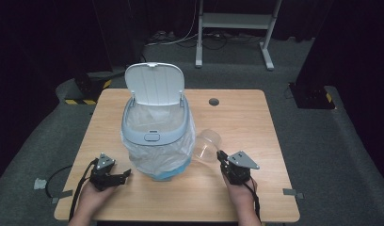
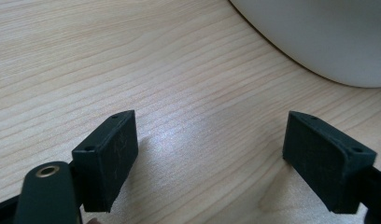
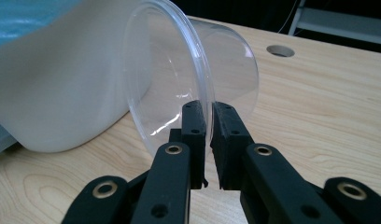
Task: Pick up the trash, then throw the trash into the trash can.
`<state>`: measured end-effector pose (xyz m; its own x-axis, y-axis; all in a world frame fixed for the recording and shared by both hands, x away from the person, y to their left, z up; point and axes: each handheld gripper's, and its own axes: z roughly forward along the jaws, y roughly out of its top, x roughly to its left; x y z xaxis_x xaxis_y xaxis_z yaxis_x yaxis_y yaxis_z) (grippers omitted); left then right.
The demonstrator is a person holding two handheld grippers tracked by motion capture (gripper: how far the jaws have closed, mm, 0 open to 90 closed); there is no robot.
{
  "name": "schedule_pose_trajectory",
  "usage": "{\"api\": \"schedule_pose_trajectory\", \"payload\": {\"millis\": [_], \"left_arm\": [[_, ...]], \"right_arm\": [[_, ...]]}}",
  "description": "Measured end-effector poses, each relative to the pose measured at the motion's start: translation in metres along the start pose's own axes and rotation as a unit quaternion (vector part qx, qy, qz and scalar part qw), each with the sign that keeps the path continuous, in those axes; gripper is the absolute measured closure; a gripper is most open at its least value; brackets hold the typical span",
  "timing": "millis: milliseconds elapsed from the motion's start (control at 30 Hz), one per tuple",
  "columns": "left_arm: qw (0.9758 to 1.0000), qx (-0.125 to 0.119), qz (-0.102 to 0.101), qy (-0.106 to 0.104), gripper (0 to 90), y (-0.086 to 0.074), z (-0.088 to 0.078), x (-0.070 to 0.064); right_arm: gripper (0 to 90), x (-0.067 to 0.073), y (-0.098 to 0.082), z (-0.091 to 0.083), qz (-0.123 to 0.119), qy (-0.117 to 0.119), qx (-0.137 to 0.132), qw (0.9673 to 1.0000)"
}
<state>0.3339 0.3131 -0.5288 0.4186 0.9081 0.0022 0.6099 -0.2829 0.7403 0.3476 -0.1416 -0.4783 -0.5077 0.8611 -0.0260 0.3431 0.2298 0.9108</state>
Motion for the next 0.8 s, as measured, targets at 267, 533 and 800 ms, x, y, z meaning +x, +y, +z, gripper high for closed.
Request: {"api": "schedule_pose_trajectory", "payload": {"millis": [267,533,800], "left_arm": [[1.0,0.0,0.0,-0.001,18.3,-0.001,-0.001,-0.001],[1.0,0.0,0.0,-0.002,18.3,-0.001,-0.001,-0.001],[1.0,0.001,0.002,-0.004,18.2,0.001,0.001,-0.001]], "right_arm": [[83.7,0.001,0.006,-0.004,0.001,-0.013,-0.025,0.9996],[83.7,0.003,0.015,-0.013,0.002,-0.028,-0.064,0.9976],[83.7,0.003,0.021,-0.028,0.008,-0.041,-0.091,0.995]]}}
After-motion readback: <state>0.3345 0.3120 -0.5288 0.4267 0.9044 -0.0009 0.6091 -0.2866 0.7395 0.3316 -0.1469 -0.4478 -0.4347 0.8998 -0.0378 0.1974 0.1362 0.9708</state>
